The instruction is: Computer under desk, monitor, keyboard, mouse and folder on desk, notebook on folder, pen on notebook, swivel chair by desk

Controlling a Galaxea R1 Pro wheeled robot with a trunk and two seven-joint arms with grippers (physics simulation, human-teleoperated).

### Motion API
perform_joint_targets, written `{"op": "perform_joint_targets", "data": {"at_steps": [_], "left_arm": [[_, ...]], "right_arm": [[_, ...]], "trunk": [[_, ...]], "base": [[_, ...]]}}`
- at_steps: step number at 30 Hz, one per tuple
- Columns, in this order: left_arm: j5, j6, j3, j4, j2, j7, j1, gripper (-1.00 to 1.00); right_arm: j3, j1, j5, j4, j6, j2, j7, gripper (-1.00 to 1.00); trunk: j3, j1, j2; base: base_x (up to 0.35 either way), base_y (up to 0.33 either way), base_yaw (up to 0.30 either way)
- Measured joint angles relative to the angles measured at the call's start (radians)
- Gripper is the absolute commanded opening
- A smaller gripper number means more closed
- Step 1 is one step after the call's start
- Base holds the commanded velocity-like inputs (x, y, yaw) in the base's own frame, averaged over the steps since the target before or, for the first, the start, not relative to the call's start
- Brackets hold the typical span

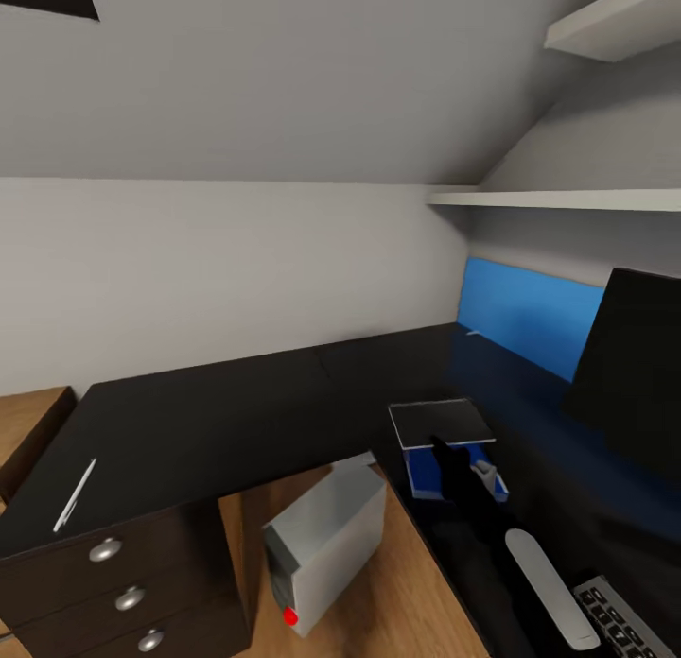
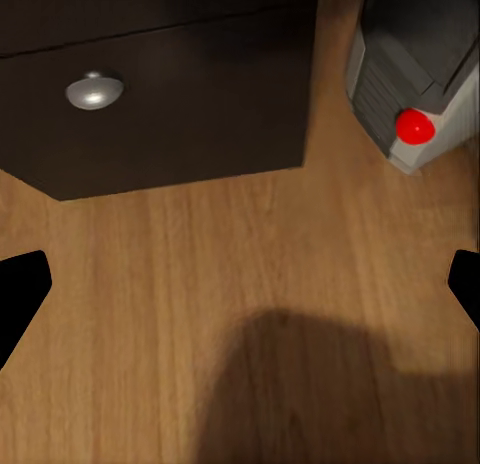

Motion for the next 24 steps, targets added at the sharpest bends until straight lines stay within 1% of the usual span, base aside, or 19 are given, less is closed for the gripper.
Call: {"op": "perform_joint_targets", "data": {"at_steps": [1, 2, 4, 7, 9, 11, 12, 17, 21, 24], "left_arm": [[0.000, 0.000, 0.000, 0.000, 0.000, 0.000, 0.000, 1.00], [0.000, 0.000, 0.000, 0.000, 0.000, 0.000, 0.000, 1.00], [0.000, 0.000, 0.000, 0.000, 0.000, 0.000, 0.000, 1.00], [0.000, 0.000, 0.000, 0.000, 0.000, 0.000, 0.000, 1.00], [0.000, 0.000, 0.000, 0.000, 0.000, 0.000, 0.000, 1.00], [0.000, 0.000, 0.000, 0.000, 0.000, 0.000, 0.000, 1.00], [0.000, 0.000, 0.000, 0.000, 0.000, 0.000, 0.000, 1.00], [-0.001, 0.000, 0.000, 0.000, 0.000, -0.001, 0.000, 1.00], [-0.001, -0.001, 0.000, 0.000, 0.000, -0.002, 0.000, 1.00], [-0.001, -0.001, -0.001, 0.000, 0.000, -0.002, 0.000, 1.00]], "right_arm": [[0.000, 0.000, -0.019, 0.001, 0.001, -0.001, -0.003, -1.00], [-0.001, 0.000, -0.027, 0.001, 0.001, -0.002, -0.003, -1.00], [-0.001, 0.000, -0.034, 0.004, 0.001, -0.006, -0.004, -1.00], [-0.009, 0.000, -0.051, 0.016, 0.001, -0.019, -0.013, -1.00], [-0.022, 0.000, -0.066, 0.020, 0.001, -0.023, -0.057, -1.00], [-0.028, 0.000, -0.076, 0.020, 0.002, -0.024, -0.090, -1.00], [-0.032, 0.000, -0.087, 0.020, 0.002, -0.024, -0.117, -1.00], [-0.038, 0.000, -0.125, 0.019, 0.002, -0.025, -0.165, -1.00], [-0.038, 0.000, -0.130, 0.020, 0.002, -0.024, -0.172, -1.00], [-0.038, 0.000, -0.131, 0.020, 0.002, -0.024, -0.173, -1.00]], "trunk": [[0.000, 0.000, 0.000], [0.000, 0.000, 0.000], [0.000, 0.000, 0.000], [0.000, 0.000, 0.000], [0.000, 0.000, 0.000], [0.000, 0.000, 0.000], [0.000, 0.000, 0.000], [0.000, 0.000, 0.000], [0.000, 0.000, 0.000], [0.000, 0.000, 0.000]], "base": [[0.000, 0.000, -0.082], [0.000, 0.000, -0.053], [0.000, 0.000, -0.030], [0.000, 0.000, -0.009], [0.000, 0.000, -0.003], [0.000, 0.000, -0.002], [0.000, 0.000, -0.001], [0.000, 0.000, 0.000], [0.013, 0.000, 0.000], [0.140, 0.000, 0.000]]}}
